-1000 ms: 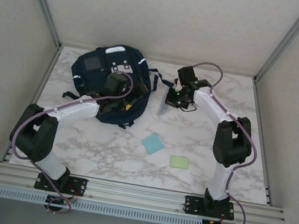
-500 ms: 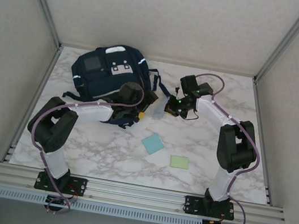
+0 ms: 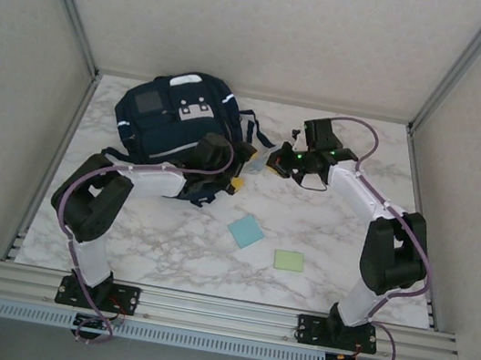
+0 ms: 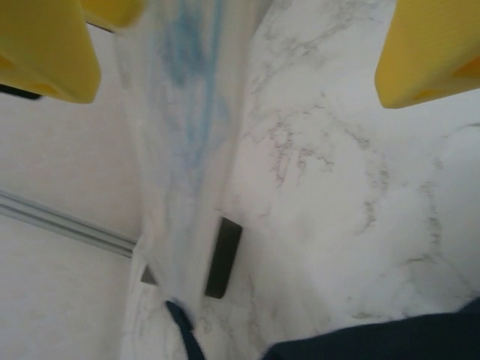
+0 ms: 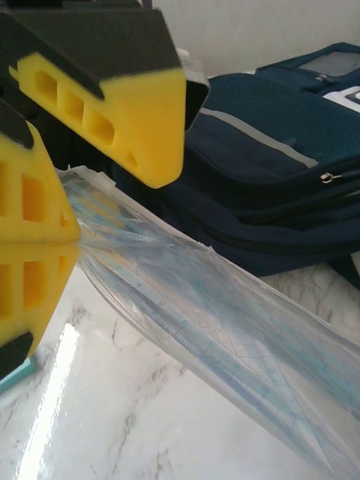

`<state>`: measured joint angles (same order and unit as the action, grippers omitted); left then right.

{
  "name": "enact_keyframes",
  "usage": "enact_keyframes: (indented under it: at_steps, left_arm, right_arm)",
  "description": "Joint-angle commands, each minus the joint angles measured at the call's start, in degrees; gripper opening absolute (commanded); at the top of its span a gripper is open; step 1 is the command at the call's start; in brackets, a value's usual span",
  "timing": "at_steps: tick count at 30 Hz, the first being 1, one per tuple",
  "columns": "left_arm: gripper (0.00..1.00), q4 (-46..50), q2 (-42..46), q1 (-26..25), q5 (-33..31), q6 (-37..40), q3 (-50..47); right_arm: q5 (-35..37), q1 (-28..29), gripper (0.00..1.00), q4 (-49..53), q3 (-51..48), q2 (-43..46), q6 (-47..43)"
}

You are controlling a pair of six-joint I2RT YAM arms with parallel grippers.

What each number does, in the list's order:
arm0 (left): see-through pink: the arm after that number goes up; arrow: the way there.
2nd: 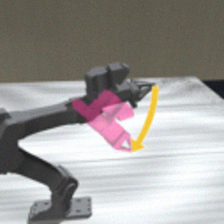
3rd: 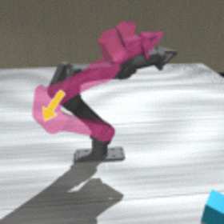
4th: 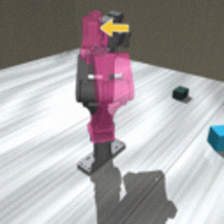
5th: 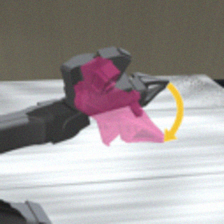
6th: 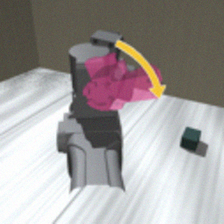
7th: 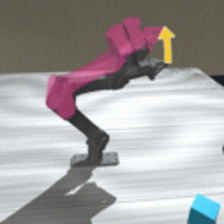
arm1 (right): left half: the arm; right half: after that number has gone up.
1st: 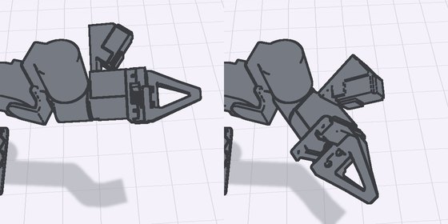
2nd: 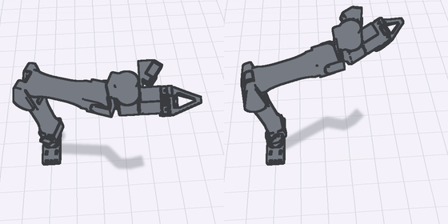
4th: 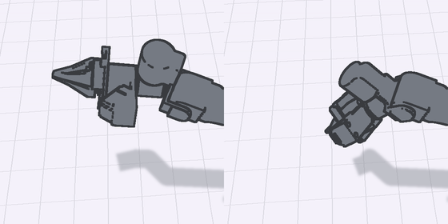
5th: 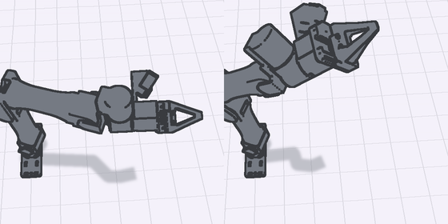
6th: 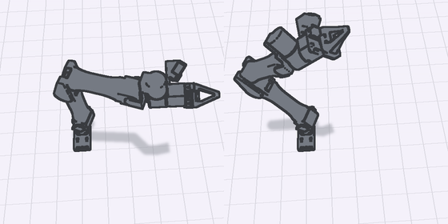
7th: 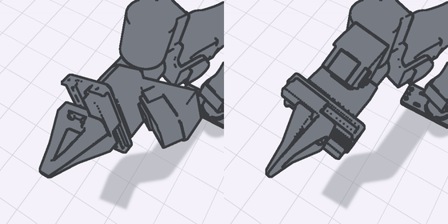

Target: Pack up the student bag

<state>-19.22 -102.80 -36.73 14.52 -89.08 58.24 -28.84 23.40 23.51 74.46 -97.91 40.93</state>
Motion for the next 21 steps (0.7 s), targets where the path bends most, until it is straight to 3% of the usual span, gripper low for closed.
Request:
enact_keyframes:
  at_steps: [1, 4, 8, 12, 13, 16, 17, 19, 21]
  left_arm:
    - [0.65, -7.45, -0.66, -0.71, -0.81, -4.91, -0.50]
    - [0.35, -8.43, -0.23, -0.81, -0.99, -5.58, -0.41]
    - [0.11, -7.16, 0.75, -0.89, -0.80, -5.23, -0.14]
    - [0.02, -6.46, 1.41, -0.88, -0.77, -4.47, -0.32]
    - [0.00, -6.40, 1.58, -0.81, -0.81, -4.07, -0.33]
    - [0.00, -6.45, 2.12, -0.05, -0.75, -1.95, -0.32]
    - [0.00, -6.29, 2.51, 0.20, -0.72, -1.26, -0.32]
    - [0.00, -5.87, 3.40, 0.48, -1.10, 0.21, -0.32]
    - [0.00, -6.03, 4.05, 0.43, -1.30, 0.88, -0.41]
  right_arm:
    - [-3.76, -0.15, 0.00, -5.19, -2.56, 1.54, 4.06]
    - [-3.86, -0.19, 0.00, -6.13, -3.87, 1.58, 4.76]
    - [-3.88, -0.17, 0.00, -7.54, -5.35, 2.01, 5.55]
    - [-4.07, -0.19, 0.01, -8.08, -5.70, 2.33, 6.23]
    - [-3.68, -0.16, 0.13, -7.77, -5.71, 2.55, 6.45]
    - [-1.00, -0.19, 0.65, -6.00, -5.81, 3.77, 6.98]
    - [-0.14, -0.19, 0.75, -5.53, -5.89, 3.99, 7.25]
    - [0.30, -0.42, 0.89, -5.51, -6.33, 4.06, 8.02]
    - [-0.48, -0.50, 0.92, -7.42, -7.38, 3.59, 9.72]
